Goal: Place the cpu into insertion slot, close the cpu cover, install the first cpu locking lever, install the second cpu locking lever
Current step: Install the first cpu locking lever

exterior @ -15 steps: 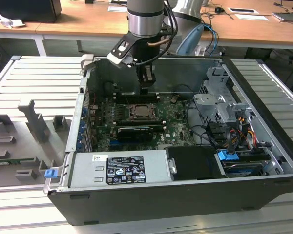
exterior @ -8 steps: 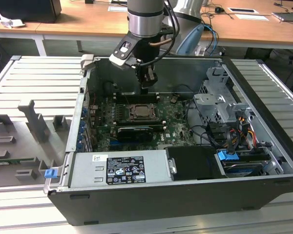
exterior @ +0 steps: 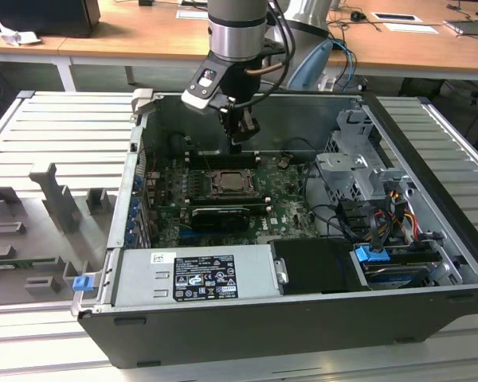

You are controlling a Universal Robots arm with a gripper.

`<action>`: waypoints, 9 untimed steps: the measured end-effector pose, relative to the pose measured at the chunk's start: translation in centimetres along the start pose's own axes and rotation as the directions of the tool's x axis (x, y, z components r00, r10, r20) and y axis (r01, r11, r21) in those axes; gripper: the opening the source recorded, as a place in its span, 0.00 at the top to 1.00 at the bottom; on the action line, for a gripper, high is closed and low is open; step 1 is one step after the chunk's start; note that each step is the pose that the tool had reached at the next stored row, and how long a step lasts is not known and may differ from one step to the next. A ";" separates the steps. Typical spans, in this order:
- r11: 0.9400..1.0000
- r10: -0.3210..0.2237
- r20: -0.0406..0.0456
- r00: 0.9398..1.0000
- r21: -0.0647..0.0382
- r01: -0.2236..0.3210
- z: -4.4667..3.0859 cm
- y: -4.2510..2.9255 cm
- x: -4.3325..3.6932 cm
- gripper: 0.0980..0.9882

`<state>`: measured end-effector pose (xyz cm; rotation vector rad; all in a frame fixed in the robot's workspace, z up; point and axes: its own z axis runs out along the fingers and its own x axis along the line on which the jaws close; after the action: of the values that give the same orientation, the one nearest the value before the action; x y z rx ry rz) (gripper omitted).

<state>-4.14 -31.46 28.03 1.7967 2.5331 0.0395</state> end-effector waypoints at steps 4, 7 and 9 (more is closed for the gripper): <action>1.000 -0.024 -0.001 1.000 0.000 0.024 0.00 0.00 0.00 0.99; 0.999 -0.048 -0.002 0.999 -0.001 0.048 0.00 0.00 0.00 0.99; 0.998 -0.063 -0.003 0.998 -0.001 0.063 0.00 0.00 0.00 0.99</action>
<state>-4.14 -31.46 28.03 1.7159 2.5895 0.0413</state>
